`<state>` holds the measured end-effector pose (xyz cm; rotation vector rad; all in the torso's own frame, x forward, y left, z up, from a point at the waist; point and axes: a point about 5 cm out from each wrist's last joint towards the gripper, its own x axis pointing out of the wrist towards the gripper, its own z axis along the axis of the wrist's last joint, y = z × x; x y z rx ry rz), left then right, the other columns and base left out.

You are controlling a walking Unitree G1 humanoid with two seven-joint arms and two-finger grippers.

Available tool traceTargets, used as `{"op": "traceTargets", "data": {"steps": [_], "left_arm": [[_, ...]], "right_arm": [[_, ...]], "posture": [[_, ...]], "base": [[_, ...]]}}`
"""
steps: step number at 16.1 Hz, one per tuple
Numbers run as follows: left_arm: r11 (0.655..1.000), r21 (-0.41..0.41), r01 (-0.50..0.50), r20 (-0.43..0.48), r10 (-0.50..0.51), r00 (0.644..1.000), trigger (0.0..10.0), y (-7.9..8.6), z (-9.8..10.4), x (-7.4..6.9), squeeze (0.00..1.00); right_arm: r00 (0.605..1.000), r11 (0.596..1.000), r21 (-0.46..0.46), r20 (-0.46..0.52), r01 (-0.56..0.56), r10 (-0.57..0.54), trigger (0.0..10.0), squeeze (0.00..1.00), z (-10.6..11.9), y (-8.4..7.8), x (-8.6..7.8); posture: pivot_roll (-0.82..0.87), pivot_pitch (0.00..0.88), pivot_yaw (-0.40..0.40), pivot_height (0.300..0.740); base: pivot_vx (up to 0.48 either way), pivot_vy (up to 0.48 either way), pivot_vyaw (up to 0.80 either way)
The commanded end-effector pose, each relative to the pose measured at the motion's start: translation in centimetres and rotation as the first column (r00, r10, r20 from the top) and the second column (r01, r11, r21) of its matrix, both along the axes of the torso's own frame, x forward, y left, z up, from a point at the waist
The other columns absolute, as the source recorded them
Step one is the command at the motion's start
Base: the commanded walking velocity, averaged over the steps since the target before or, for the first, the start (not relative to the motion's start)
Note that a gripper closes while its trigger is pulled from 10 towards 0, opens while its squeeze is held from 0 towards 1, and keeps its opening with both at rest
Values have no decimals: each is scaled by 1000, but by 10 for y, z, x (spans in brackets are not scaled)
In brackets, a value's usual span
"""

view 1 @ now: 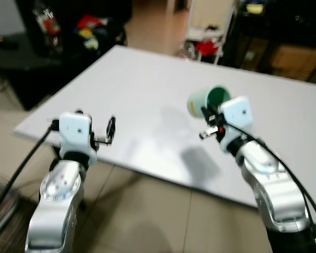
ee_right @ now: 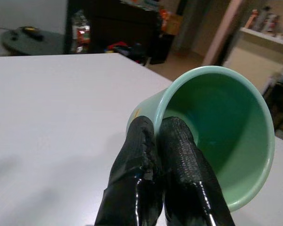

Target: Setting the table

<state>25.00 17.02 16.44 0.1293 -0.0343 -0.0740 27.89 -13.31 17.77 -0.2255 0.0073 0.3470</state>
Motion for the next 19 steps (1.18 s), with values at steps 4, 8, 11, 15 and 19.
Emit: {"op": "traceTargets", "data": {"steps": [4, 8, 11, 15, 19], "left_arm": [[1000, -9, 21, 16, -21, 1000, 10000, -7, 1, 3, 0], [1000, 13, 28, 8, -28, 1000, 10000, -6, -3, 8, 0], [999, 30, 40, 17, -41, 999, 10000, -5, -3, 8, 0], [991, 88, 100, 17, -102, 995, 10000, 0, 2, 8, 0], [949, 140, 283, -71, -275, 959, 10000, -7, -2, 2, 0]], "right_arm": [[1000, 1000, -2, 21, 10, -10, 10000, 0, 2, -5, 6], [999, 1000, -16, 32, -26, 26, 10000, 0, 2, 1, 19], [996, 996, -19, 28, -87, 87, 10000, 0, 4, 3, 31], [965, 961, -87, -21, -262, 261, 10000, 0, 0, 12, 52], [892, 838, -307, -161, -452, 422, 10000, 0, -4, 30, 91]], "posture": [[37, 0, -33, 740], [58, 0, -40, 740], [80, 0, -59, 740], [99, 0, -58, 740], [102, 0, -33, 740]], "base": [[357, 0, 0], [315, 0, 0], [0, 0, 0], [0, 0, 0], [0, 0, 0]]}}
